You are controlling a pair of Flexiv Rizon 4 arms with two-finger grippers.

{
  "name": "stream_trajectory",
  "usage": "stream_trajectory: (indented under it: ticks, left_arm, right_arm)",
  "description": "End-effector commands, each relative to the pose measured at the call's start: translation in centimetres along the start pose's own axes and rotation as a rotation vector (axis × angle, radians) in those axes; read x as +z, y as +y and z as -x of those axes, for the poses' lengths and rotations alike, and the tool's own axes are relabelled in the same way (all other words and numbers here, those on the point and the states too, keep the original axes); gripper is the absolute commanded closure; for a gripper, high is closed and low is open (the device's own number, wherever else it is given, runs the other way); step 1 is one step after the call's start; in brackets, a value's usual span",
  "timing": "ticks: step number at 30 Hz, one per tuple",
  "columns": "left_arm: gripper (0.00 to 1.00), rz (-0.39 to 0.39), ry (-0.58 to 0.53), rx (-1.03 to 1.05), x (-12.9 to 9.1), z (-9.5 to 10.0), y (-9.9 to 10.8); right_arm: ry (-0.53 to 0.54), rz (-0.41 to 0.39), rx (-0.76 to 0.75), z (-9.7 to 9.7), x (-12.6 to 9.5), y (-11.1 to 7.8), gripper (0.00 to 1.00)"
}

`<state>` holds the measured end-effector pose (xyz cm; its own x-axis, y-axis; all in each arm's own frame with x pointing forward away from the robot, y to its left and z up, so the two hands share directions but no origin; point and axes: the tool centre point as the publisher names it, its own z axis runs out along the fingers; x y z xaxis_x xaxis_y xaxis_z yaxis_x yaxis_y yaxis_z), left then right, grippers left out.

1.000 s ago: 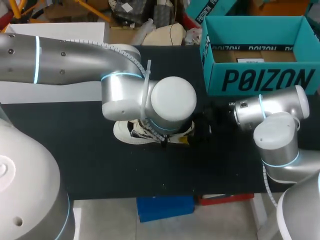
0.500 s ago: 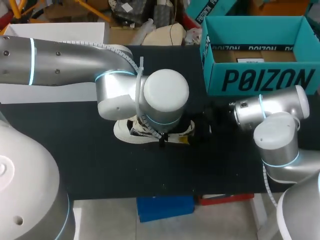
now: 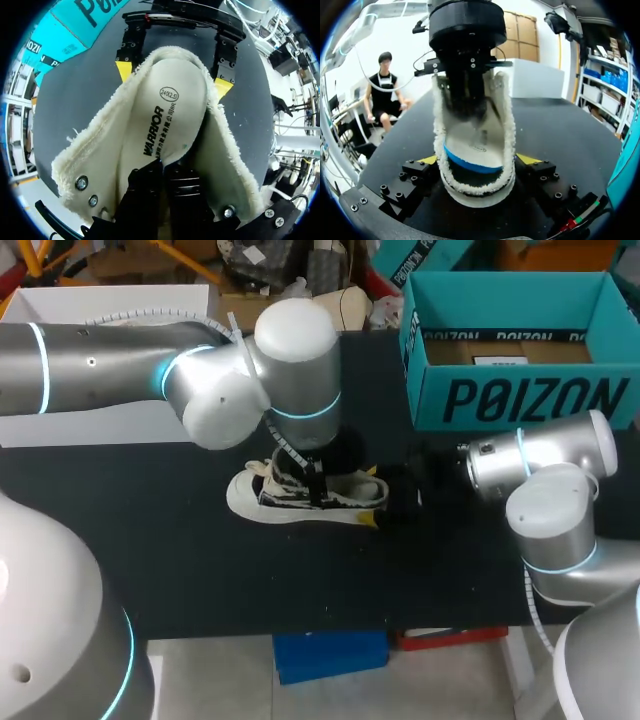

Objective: Take the shoe out of the shoebox, open the shoe tongue, remove and reinsert the insole, then place the shoe into the shoebox

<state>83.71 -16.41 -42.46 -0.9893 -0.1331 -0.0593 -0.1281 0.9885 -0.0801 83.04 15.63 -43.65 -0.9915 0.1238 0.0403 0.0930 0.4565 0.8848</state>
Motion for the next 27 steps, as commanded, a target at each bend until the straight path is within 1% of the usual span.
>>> stream_trajectory:
  ticks: [1, 5, 13, 22, 25, 27]
  left_arm:
    - [1.00, -0.052, 0.074, -0.033, 11.1, 1.9, 1.0]
    - [1.00, -0.090, 0.080, -0.047, 9.3, 1.6, 0.8]
    - [1.00, -0.163, 0.048, -0.015, 5.5, 1.3, 0.1]
    - [1.00, -0.238, 0.045, 0.035, 2.1, 1.3, -1.0]
    - [1.00, -0.253, 0.056, 0.053, 1.4, 1.3, -1.4]
    - [1.00, -0.246, 0.071, 0.060, 1.0, 1.3, -1.8]
  right_arm:
    - [0.001, -0.003, 0.001, -0.1, 0.1, -0.2, 1.00]
    - [0.001, -0.003, 0.001, -0.1, 0.1, -0.2, 1.00]
    - [0.001, -0.003, 0.001, -0.1, 0.1, -0.2, 1.00]
    - [0.001, -0.003, 0.001, -0.1, 0.1, -0.2, 1.00]
    - [0.001, -0.003, 0.001, -0.1, 0.1, -0.2, 1.00]
    - [0.001, -0.003, 0.001, -0.1, 0.1, -0.2, 1.00]
